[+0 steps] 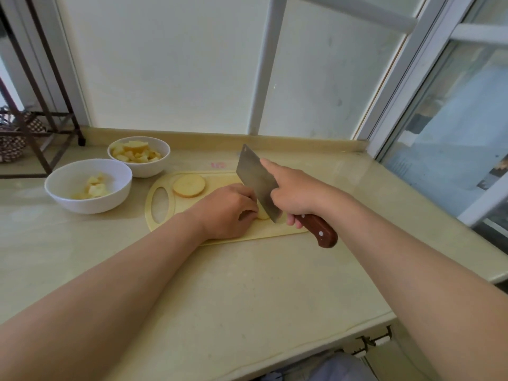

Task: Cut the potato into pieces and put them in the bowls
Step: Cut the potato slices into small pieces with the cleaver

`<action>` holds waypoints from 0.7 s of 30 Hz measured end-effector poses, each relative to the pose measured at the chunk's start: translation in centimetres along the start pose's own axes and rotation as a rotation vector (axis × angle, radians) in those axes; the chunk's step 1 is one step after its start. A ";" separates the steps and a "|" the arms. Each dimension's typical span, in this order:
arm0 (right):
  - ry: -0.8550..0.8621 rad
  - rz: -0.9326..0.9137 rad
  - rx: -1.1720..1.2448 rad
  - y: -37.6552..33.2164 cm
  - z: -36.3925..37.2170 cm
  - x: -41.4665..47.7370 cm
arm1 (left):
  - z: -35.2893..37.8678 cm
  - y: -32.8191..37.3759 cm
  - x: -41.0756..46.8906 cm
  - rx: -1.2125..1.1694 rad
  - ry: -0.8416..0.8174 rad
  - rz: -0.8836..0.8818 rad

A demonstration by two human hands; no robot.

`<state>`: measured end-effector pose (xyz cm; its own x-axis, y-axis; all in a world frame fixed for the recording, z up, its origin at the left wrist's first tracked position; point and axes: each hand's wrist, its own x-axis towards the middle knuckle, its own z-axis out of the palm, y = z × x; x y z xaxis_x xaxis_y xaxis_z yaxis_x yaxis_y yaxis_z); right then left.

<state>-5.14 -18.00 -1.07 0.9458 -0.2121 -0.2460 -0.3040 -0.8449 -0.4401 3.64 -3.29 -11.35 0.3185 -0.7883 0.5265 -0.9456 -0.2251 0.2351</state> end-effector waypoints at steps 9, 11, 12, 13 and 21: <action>0.017 -0.032 0.018 -0.4 -0.7 -1.6 | 0.1 0.0 0.0 -0.009 0.021 0.002; 0.020 -0.038 0.012 -0.6 -0.4 -1.7 | 0.0 0.0 0.0 -0.013 0.028 0.003; 0.018 -0.040 0.003 -0.6 -0.2 -1.7 | 0.0 0.0 0.0 -0.014 0.030 0.003; 0.016 -0.038 -0.004 -0.5 -0.1 -1.7 | 0.0 0.0 0.0 -0.015 0.031 0.005; 0.007 -0.025 -0.025 0.1 0.1 -2.5 | -0.1 0.0 0.0 -0.010 0.017 0.014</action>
<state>-7.58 -17.53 -0.58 0.9537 -0.1942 -0.2296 -0.2776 -0.8619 -0.4243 3.62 -3.22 -11.23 0.3060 -0.7813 0.5440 -0.9494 -0.2079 0.2356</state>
